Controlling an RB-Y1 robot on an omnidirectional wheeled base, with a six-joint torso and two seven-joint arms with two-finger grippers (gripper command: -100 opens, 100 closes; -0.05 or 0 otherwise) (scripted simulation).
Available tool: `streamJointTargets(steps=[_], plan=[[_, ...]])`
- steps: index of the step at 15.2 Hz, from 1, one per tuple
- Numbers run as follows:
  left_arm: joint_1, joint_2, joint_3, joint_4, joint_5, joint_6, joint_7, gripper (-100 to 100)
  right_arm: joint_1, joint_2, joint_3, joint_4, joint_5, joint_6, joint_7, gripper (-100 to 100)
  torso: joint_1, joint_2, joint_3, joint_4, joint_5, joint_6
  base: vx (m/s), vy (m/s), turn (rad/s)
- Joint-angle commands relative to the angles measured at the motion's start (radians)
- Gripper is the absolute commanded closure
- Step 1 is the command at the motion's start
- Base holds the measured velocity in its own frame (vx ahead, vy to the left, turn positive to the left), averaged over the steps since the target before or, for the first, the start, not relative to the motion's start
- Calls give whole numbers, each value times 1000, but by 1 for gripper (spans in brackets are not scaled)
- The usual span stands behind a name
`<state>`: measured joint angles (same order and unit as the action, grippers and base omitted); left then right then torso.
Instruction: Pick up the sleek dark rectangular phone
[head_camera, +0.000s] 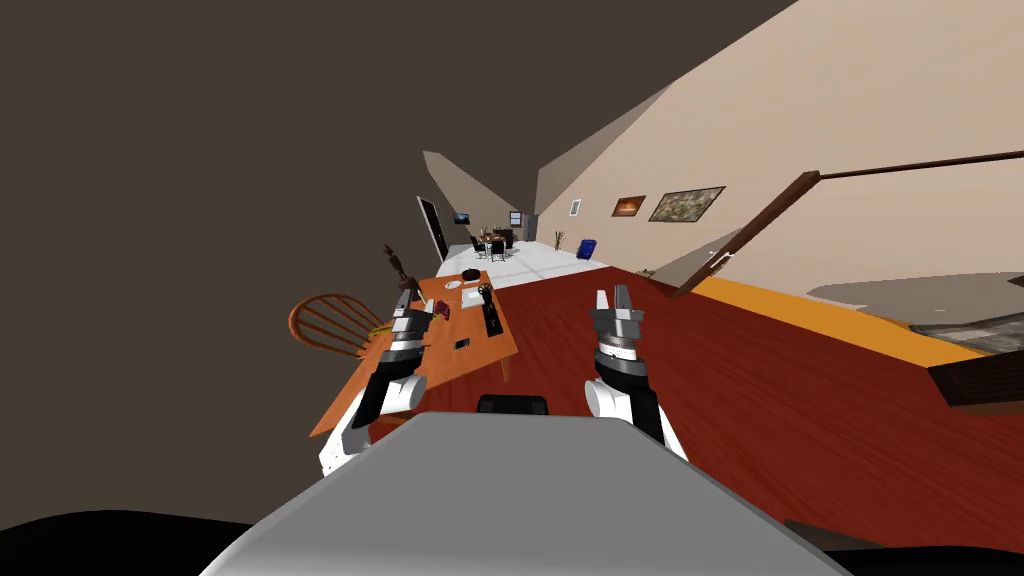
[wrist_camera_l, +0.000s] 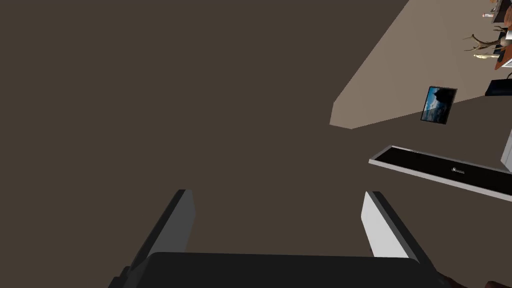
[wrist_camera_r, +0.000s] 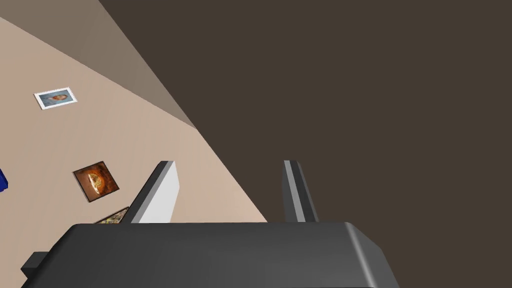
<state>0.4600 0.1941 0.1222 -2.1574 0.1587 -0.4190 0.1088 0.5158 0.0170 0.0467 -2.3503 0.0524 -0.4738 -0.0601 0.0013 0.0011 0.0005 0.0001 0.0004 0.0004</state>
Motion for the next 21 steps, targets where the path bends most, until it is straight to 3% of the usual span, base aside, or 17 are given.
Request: streamJointTargets(steps=[1,2,5,7,8,10,11,13,14,18,19,21], plan=[[-9,16,10,27,12,48,-1,-100,0,0,0,0,0,0,0,0,0,0,0,0,0,0,-20,9,-136],[-9,16,10,27,12,48,-1,-100,0,0,0,0,0,0,0,0,0,0,0,0,0,0,-13,10,-44],[-41,55,33,107,41,118,-2,-100,0,0,0,0,0,0,0,0,0,0,0,0,0,0,-15,6,-146],[-41,55,33,117,41,139,-2,-100,0,0,0,0,0,0,0,0,0,0,0,0,0,0,-14,9,-101],[-59,75,46,161,57,172,-3,-100,0,0,0,0,0,0,0,0,0,0,0,0,0,0,-13,4,-103],[-59,75,46,166,57,187,-3,-100,0,0,0,0,0,0,0,0,0,0,0,0,0,0,-13,5,-110],[-77,94,59,214,73,221,-3,-100,0,0,0,0,0,0,0,0,0,-1,0,0,0,0,-12,6,-144],[-77,94,59,217,73,238,-3,-100,0,0,0,0,0,0,0,0,0,-1,0,0,0,0,-13,7,-114],[-96,114,73,256,90,280,-4,-100,0,0,0,0,0,0,0,0,0,-1,0,0,0,-1,-11,4,-144],[-115,133,88,325,107,345,-5,-100,0,0,0,0,0,0,0,0,0,-1,0,0,0,0,-14,8,-145],[-135,153,102,349,124,389,-5,-100,0,0,0,0,0,0,0,0,0,-1,0,0,0,0,-12,4,-163],[-135,153,102,381,124,400,-5,-100,0,0,0,0,0,0,0,0,0,-1,0,0,0,0,-10,6,-104]])
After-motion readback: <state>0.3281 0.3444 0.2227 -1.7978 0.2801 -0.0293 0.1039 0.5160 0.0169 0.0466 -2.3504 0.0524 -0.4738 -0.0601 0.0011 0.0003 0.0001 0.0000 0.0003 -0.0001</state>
